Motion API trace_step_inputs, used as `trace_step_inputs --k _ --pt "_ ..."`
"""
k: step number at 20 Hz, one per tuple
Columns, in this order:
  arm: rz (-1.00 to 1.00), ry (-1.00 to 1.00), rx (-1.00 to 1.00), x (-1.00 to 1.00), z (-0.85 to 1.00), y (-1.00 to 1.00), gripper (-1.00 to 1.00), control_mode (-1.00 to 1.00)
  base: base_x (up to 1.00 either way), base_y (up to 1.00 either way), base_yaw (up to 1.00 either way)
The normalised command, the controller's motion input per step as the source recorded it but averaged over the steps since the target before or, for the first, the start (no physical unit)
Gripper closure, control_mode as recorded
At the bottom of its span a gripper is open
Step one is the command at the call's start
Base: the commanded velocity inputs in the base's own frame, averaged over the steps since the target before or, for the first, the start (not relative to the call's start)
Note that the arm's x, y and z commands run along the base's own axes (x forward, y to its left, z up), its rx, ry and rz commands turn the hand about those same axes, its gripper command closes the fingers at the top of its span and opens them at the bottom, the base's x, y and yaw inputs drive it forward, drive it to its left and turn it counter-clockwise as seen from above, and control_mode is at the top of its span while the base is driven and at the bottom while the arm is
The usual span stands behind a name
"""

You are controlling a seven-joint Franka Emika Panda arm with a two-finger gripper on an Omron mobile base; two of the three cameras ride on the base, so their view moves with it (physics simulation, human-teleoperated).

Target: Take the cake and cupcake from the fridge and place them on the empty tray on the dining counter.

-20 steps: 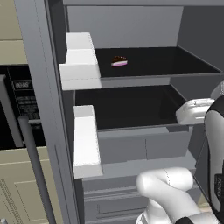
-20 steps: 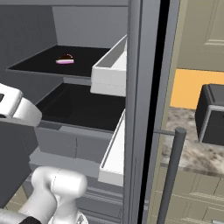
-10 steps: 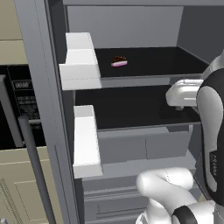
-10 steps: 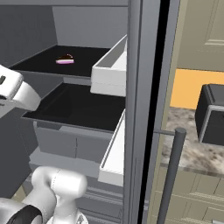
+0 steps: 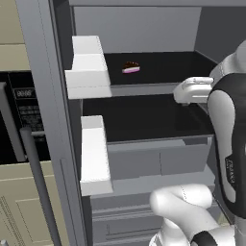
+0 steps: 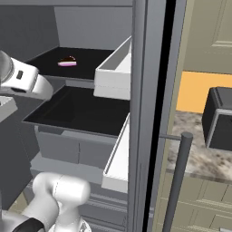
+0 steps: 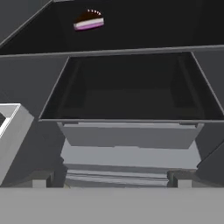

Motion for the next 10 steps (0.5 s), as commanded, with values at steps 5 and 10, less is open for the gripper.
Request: trace_step_inputs --k 5,10 --pt "-0.11 0.0 0.0 0.76 0.02 0.34 -1.0 -1.0 0.0 0.0 0.0" --pt "-0.04 0.0 0.01 0.8 0.05 0.13 -1.0 -1.0 0.0 0.0 0.0"
